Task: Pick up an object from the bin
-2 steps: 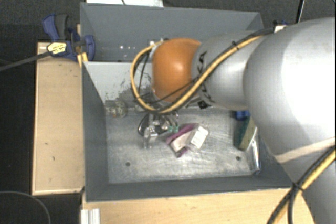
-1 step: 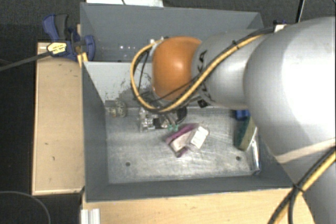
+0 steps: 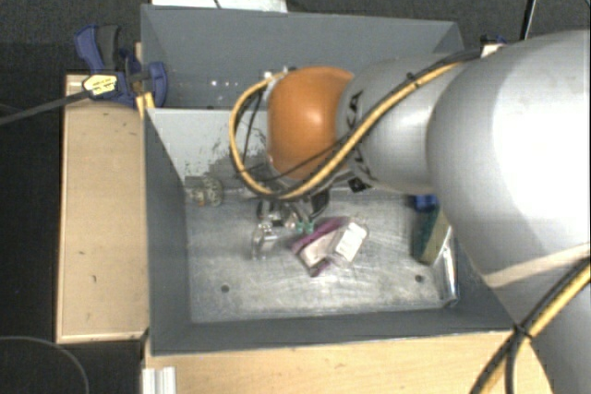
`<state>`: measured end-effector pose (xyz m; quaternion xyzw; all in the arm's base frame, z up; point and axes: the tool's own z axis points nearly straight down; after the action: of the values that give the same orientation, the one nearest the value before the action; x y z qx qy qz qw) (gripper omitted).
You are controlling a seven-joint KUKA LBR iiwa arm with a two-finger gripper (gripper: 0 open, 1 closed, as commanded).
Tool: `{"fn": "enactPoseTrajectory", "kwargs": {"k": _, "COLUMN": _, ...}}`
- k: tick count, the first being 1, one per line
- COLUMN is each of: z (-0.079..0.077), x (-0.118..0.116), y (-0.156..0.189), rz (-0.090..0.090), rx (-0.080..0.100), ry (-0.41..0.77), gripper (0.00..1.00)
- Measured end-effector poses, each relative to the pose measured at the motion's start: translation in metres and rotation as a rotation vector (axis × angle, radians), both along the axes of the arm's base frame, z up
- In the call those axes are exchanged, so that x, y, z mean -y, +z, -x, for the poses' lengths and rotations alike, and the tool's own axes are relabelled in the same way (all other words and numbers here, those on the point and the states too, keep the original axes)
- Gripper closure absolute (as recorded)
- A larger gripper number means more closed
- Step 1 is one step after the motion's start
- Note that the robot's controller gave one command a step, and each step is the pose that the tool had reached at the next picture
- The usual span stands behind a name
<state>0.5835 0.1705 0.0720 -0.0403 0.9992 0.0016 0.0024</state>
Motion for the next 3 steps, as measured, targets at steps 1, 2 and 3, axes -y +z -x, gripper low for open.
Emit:
{"fn": "enactPoseTrajectory", "kwargs": {"k": 1, "z": 0.031, "x": 0.063, "y": 0.045, "rz": 0.004, "rx": -0.001, "ry": 0.054, "gripper": 0.00}}
{"fn": "enactPoseTrajectory", "kwargs": {"k": 2, "z": 0.025, "x": 0.118, "y": 0.005, "rz": 0.002, "rx": -0.004, "ry": -0.139, "gripper": 0.00}}
{"fn": "enactPoseTrajectory", "kwargs": {"k": 3, "z": -0.008, "x": 0.165, "y": 0.009, "rz": 0.003, "rx": 0.001, "ry": 0.093, "gripper": 0.00}}
